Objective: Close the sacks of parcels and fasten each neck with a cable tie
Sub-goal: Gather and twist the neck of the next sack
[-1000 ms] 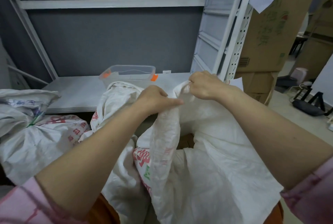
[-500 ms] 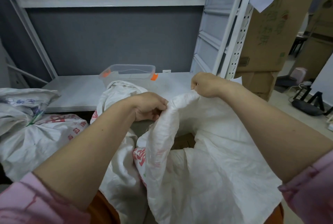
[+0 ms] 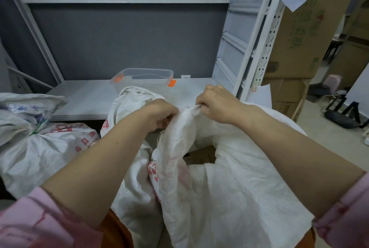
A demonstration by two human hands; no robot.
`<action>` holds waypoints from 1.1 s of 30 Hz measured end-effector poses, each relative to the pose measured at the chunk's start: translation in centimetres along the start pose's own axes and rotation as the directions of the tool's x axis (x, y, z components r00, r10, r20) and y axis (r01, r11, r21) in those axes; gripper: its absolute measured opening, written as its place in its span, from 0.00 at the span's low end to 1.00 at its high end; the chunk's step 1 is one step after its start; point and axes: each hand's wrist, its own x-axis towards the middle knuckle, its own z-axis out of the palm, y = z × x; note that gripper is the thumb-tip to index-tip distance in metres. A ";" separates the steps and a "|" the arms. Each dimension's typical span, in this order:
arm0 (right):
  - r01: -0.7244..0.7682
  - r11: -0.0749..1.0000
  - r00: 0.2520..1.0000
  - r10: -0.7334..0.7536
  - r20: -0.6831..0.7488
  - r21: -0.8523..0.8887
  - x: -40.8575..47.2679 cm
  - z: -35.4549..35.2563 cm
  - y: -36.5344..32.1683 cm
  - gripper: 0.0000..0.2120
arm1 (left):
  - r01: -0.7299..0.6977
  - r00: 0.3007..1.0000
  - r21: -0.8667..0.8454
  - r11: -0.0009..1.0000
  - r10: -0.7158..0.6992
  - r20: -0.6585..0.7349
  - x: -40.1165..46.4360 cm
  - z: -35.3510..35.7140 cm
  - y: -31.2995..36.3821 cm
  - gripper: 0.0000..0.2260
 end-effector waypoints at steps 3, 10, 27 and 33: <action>-0.148 0.988 0.988 0.149 0.027 -0.047 0.5 -0.1 0.7 0.10 | -0.166 0.956 0.374 0.912 0.242 -0.167 -0.8 1.2 0.0 0.18; -0.282 0.959 0.952 0.278 0.128 0.013 2.0 0.6 1.2 0.14 | -0.238 0.908 0.605 0.760 0.395 -0.138 -1.7 2.2 -1.1 0.08; 0.108 0.993 0.994 -0.108 0.001 -0.038 0.6 2.9 0.1 0.12 | 0.175 0.979 -0.228 0.958 -0.145 0.142 -0.1 0.6 -0.7 0.17; -0.070 0.997 0.995 0.068 0.067 0.034 1.8 4.1 1.0 0.12 | -0.005 0.990 0.122 0.993 0.022 -0.142 0.2 1.1 -1.1 0.14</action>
